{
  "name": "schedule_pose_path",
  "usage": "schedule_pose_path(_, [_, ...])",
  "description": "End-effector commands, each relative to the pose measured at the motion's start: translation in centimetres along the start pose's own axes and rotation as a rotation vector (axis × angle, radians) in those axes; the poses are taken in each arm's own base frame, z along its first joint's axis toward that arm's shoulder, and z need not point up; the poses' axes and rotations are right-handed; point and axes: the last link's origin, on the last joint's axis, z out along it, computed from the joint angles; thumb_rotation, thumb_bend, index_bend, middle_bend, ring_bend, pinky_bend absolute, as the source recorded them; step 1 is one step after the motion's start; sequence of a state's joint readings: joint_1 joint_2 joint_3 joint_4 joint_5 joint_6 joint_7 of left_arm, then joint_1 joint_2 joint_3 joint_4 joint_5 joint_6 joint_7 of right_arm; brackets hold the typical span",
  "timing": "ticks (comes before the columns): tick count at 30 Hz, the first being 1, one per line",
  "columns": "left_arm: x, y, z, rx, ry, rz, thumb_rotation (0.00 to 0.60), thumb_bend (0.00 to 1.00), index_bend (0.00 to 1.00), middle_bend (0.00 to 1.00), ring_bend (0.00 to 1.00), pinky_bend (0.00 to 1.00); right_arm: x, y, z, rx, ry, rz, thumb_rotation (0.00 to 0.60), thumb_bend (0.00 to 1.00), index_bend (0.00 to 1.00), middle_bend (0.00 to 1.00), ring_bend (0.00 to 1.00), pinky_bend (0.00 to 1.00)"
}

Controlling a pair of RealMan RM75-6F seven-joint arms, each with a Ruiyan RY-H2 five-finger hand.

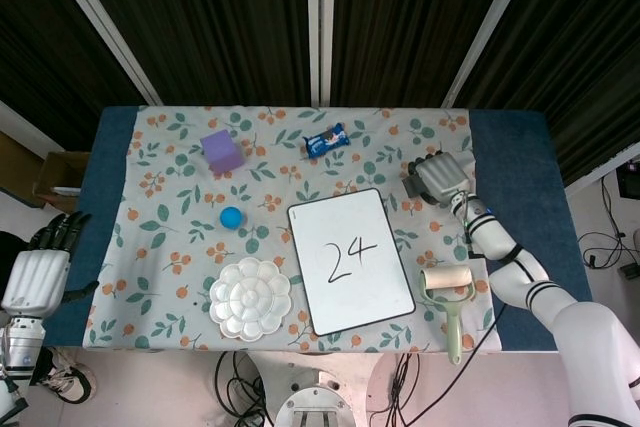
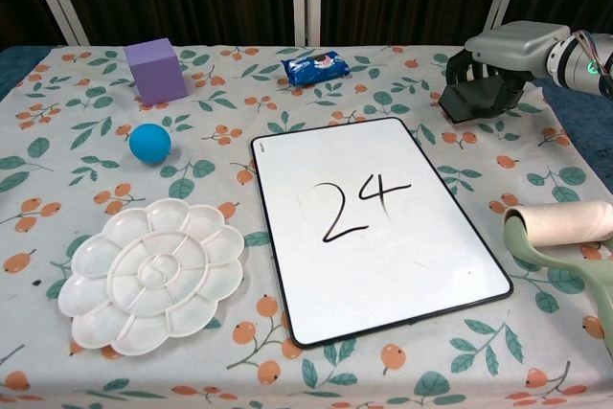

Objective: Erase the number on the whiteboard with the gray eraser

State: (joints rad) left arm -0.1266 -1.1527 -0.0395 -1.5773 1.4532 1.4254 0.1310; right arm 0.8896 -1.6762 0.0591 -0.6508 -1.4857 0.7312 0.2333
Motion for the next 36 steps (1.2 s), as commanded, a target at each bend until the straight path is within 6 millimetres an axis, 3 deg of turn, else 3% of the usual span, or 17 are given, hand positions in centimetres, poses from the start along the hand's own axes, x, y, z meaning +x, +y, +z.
schedule_pose_path(1, [0.0, 0.0, 0.0, 0.001, 0.002, -0.001, 0.6, 0.0, 0.09, 0.08, 0.06, 0.19, 1.4, -0.3, -0.6, 0.043, 0.062, 0.012, 0.6, 0.27, 0.69, 0.62, 0.55, 0.63])
schedule_pose_path(6, [0.0, 0.0, 0.0, 0.001, 0.009, -0.006, 0.6, 0.0, 0.09, 0.08, 0.06, 0.19, 3.8, -3.0, -2.6, 0.185, 0.154, 0.051, 0.6, 0.27, 0.84, 0.72, 0.65, 0.74])
schedule_pose_path(9, [0.0, 0.0, -0.1, 0.001, 0.01, -0.009, 0.6, 0.0, 0.09, 0.08, 0.06, 0.19, 4.3, -4.8, -4.2, 0.258, 0.144, 0.034, 0.6, 0.27, 0.88, 0.77, 0.69, 0.79])
schedule_pose_path(21, [-0.1, -0.6, -0.6, 0.012, 0.009, -0.015, 0.6, 0.0, 0.09, 0.08, 0.06, 0.19, 2.3, -10.8, -11.1, 0.429, -0.009, -0.041, 0.6, 0.27, 0.91, 0.8, 0.72, 0.81])
schedule_pose_path(29, [-0.2, -0.7, -0.7, 0.014, 0.014, -0.02, 0.6, 0.0, 0.09, 0.08, 0.06, 0.19, 1.1, -13.5, -12.6, 0.522, -0.027, -0.085, 0.6, 0.27, 0.92, 0.81, 0.72, 0.82])
schedule_pose_path(36, [0.0, -0.9, -0.8, 0.013, 0.02, -0.02, 0.6, 0.0, 0.09, 0.08, 0.06, 0.19, 0.0, -15.1, -12.0, 0.545, -0.022, -0.116, 0.6, 0.27, 0.92, 0.81, 0.72, 0.82])
